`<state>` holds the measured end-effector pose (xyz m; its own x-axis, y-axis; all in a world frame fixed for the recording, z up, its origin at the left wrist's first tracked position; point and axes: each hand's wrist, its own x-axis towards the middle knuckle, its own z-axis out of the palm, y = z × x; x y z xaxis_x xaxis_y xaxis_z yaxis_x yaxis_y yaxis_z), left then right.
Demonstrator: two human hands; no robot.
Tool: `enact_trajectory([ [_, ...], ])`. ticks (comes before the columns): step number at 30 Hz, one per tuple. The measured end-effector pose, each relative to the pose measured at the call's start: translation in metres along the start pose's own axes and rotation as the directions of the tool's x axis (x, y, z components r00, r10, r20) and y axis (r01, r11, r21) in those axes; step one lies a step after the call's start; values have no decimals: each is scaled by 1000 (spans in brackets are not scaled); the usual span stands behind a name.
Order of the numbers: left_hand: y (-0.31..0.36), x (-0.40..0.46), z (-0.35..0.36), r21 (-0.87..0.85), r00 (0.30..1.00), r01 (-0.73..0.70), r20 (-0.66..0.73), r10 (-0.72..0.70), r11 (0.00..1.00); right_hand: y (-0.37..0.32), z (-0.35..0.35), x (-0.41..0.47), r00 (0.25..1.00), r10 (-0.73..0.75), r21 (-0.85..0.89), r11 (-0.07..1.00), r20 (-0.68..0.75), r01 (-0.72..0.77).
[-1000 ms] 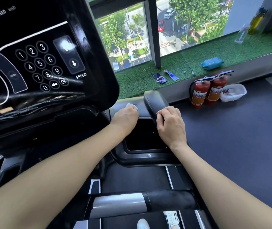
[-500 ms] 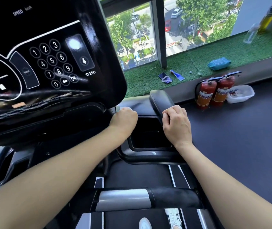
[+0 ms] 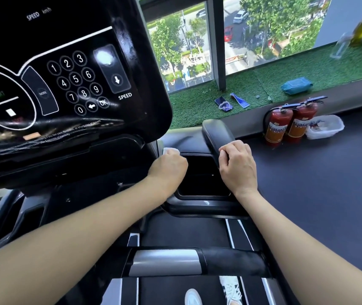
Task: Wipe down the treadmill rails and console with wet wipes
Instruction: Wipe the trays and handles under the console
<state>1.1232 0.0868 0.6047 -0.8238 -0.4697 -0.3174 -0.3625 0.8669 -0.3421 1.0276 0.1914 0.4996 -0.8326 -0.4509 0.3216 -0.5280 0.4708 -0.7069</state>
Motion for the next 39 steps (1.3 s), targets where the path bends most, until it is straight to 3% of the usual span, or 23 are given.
enact_trajectory([
  [3, 6, -34, 13, 111, 993, -105, -35, 109, 988, 0, 1, 0, 1000, -3, -2, 1000, -10, 3],
  [5, 10, -44, 11, 179, 988, -102, -93, 121, 978, 0, 0, 0, 1000, -3, -8, 1000, -11, 3],
  [6, 9, -39, 12, 183, 993, -93, -57, 105, 979, 0, 0, -1, 1000, -3, -7, 1000, -12, 3],
  [9, 4, -11, 7, -6, 1000, 8, 27, -8, 1000, -1, -1, -1, 1000, -4, -8, 1000, -13, 4],
  [11, 1, -2, 7, 45, 978, -11, -206, 20, 999, -1, -1, -1, 1000, -5, -5, 1000, -14, 5],
  [13, -2, -10, 13, 121, 961, -20, -272, 52, 992, 0, -1, -2, 1000, -3, -5, 1000, -10, 3],
  [17, -4, -22, 45, 187, 958, -45, -271, 96, 981, 1, -1, -1, 1000, 0, -19, 1000, -9, 0],
  [22, -10, 23, 50, 44, 940, -68, -333, 79, 997, 0, -1, -1, 1000, 2, -19, 1000, -12, -2],
  [25, -6, 29, 52, 86, 936, -165, -299, 184, 982, 0, 0, 0, 1000, 12, -14, 1000, -6, -12],
  [28, 6, 35, 43, 186, 890, -245, -345, 297, 952, 0, 1, 0, 1000, 7, -18, 1000, -11, -7],
  [31, 31, 42, 35, 199, 866, -372, -278, 416, 907, 1, 1, 1, 1000, 17, -13, 1000, -4, -17],
  [33, 39, 55, 47, 243, 865, -400, -218, 452, 884, 1, 1, 0, 1000, 30, -3, 1000, 0, -30],
  [37, 25, 58, 55, 143, 891, -414, -141, 432, 899, 1, 0, -1, 1000, 26, -5, 1000, -3, -26],
  [39, 17, 56, 58, 219, 872, -395, -215, 439, 892, 0, 0, -1, 1000, 22, -2, 1000, -2, -22],
])
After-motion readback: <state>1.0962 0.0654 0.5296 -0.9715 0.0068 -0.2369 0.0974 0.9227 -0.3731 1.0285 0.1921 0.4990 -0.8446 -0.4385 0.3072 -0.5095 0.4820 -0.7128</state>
